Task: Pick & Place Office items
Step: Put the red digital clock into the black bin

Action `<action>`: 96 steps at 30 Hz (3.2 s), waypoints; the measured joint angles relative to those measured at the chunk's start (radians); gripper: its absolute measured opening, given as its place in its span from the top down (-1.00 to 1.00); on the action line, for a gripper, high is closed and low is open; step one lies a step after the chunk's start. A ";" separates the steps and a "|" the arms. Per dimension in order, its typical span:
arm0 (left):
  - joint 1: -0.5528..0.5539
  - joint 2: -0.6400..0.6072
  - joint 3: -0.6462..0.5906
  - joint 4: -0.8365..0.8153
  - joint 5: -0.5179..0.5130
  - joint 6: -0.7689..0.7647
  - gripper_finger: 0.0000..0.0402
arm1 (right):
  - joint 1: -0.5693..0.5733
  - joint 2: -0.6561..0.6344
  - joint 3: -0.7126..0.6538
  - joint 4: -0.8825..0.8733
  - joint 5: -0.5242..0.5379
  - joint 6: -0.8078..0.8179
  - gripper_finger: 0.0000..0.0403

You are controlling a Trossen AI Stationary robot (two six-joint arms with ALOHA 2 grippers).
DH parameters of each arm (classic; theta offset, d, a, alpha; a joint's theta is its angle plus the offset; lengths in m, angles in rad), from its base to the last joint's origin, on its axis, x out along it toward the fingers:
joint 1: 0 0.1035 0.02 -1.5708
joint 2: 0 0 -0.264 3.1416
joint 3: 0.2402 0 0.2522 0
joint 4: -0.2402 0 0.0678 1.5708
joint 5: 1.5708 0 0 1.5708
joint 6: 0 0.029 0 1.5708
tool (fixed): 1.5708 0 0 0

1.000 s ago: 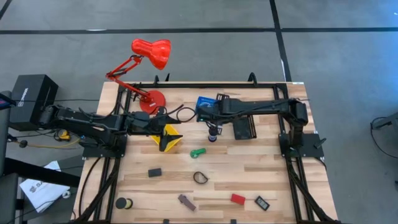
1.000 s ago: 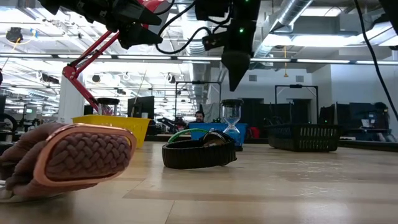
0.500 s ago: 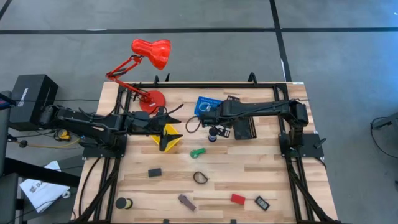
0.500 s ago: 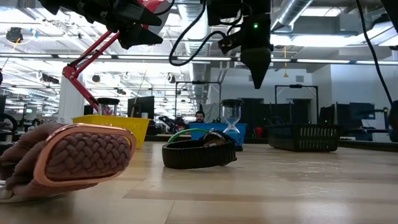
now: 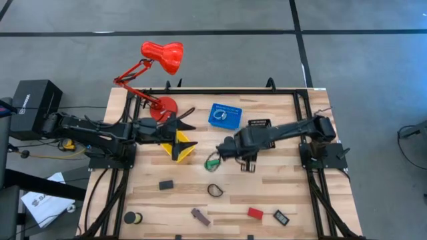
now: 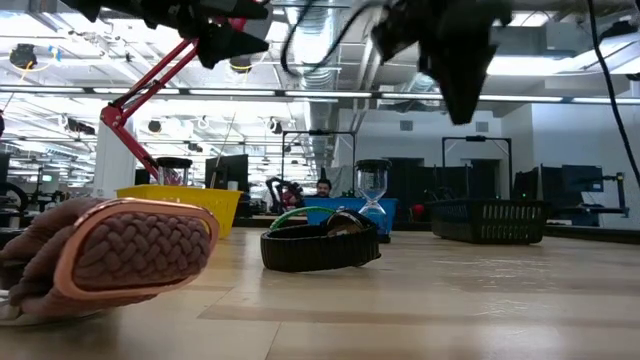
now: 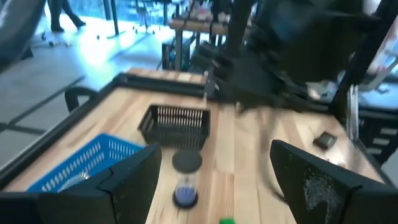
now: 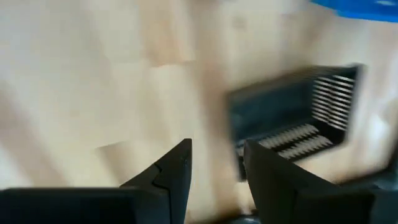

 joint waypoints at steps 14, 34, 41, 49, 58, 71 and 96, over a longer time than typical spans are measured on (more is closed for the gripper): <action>0.000 0.000 0.000 0.037 0.004 -0.001 -0.48 | 0.351 -0.169 -0.013 0.146 -0.062 0.225 0.33; 0.000 0.000 0.000 0.052 -0.001 -0.001 -0.48 | 0.382 -0.344 -0.428 0.535 -0.148 0.657 0.33; 0.004 0.000 0.000 0.129 -0.001 0.000 -0.48 | 0.416 -0.239 -0.420 0.598 -0.171 0.546 0.33; 0.004 0.000 0.000 0.209 0.000 0.000 -0.48 | 0.392 -0.142 -0.419 0.626 -0.235 0.575 0.32; 0.004 0.000 0.000 0.236 0.001 0.000 -0.48 | 0.393 -0.093 -0.418 0.712 -0.333 0.547 0.11; 0.004 0.000 0.000 0.238 0.004 0.000 -0.48 | 0.371 -0.094 -0.418 0.785 -0.325 0.524 -0.02; 0.003 0.000 0.000 0.237 -0.001 -0.003 -0.48 | 0.530 -0.094 -0.418 0.869 -0.178 0.693 -0.11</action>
